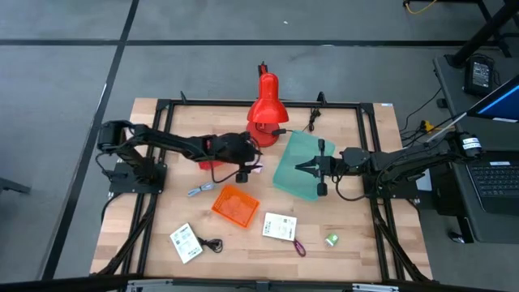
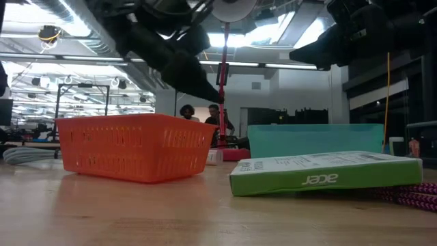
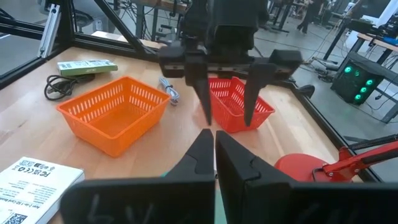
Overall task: Pick and place items into bin
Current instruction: Put the white charger adapter into the red bin
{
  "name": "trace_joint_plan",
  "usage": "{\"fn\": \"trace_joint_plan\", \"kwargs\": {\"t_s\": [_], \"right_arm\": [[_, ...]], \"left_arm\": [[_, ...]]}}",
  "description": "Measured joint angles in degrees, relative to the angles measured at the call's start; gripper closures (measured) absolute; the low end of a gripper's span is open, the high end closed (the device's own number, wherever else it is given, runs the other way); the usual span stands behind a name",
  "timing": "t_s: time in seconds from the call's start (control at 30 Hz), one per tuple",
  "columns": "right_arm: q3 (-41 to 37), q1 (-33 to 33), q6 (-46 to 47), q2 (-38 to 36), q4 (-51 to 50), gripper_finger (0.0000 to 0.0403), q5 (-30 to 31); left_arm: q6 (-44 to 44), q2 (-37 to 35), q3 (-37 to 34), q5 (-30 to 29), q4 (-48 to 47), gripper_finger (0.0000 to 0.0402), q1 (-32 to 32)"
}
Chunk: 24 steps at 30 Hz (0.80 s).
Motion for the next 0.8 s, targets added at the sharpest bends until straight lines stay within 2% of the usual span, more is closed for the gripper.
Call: {"fn": "trace_joint_plan", "kwargs": {"t_s": [0.27, 0.63, 0.8], "right_arm": [[0.00, 0.00, 0.00, 0.02, -0.05, 0.0402, 0.00], [0.00, 0.00, 0.13, 0.02, -0.31, 0.0403, 0.00], [0.00, 0.00, 0.15, 0.02, -0.31, 0.0403, 0.00]], "left_arm": [[2.34, 5.14, 8.55, 0.72, -14.32, 0.0187, 0.31], [1.82, 8.65, 9.90, 0.44, -18.83, 0.0187, 2.58], [2.07, 8.61, 9.90, -4.48, -19.70, 0.0187, 2.46]]}}
